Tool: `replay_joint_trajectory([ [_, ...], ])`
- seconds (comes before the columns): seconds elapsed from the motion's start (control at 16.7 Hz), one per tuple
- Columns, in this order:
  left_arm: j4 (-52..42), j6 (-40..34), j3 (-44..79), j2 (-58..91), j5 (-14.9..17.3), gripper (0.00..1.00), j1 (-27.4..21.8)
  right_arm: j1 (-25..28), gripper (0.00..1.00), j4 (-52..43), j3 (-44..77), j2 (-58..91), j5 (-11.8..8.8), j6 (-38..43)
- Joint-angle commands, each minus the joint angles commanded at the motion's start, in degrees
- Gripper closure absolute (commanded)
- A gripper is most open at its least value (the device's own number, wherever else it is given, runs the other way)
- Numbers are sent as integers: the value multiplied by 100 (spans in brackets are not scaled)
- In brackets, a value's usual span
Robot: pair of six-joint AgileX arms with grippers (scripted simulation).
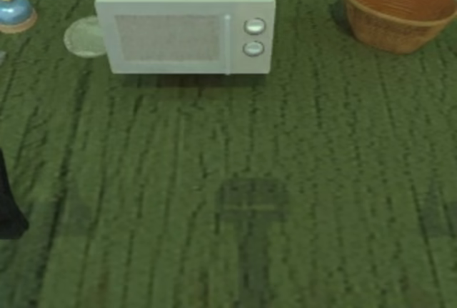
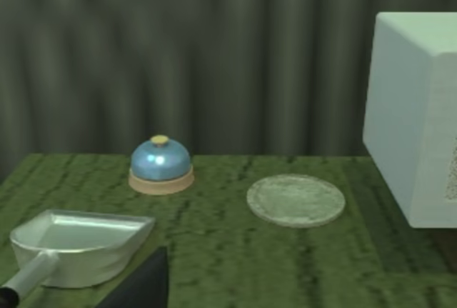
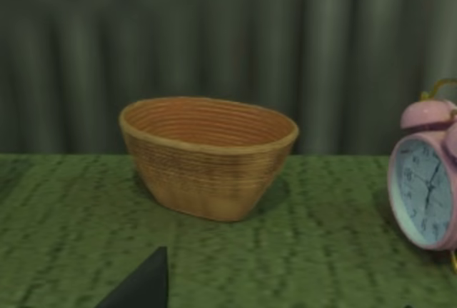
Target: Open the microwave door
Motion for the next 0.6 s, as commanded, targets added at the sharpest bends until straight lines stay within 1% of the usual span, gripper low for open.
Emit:
replay_joint_trajectory([
  [0.18, -40, -16, 54, 56, -11, 0, -15, 0, 0, 0, 0, 0, 0, 0],
  [0.3, -238, -99, 338, 347, -63, 0, -96, 0, 0, 0, 0, 0, 0, 0],
  [0.42, -568, -246, 859, 874, -149, 0, -245, 0, 0, 0, 0, 0, 0, 0],
  [0.6, -1250, -564, 2053, 2038, -323, 0, -583, 0, 0, 0, 0, 0, 0, 0],
])
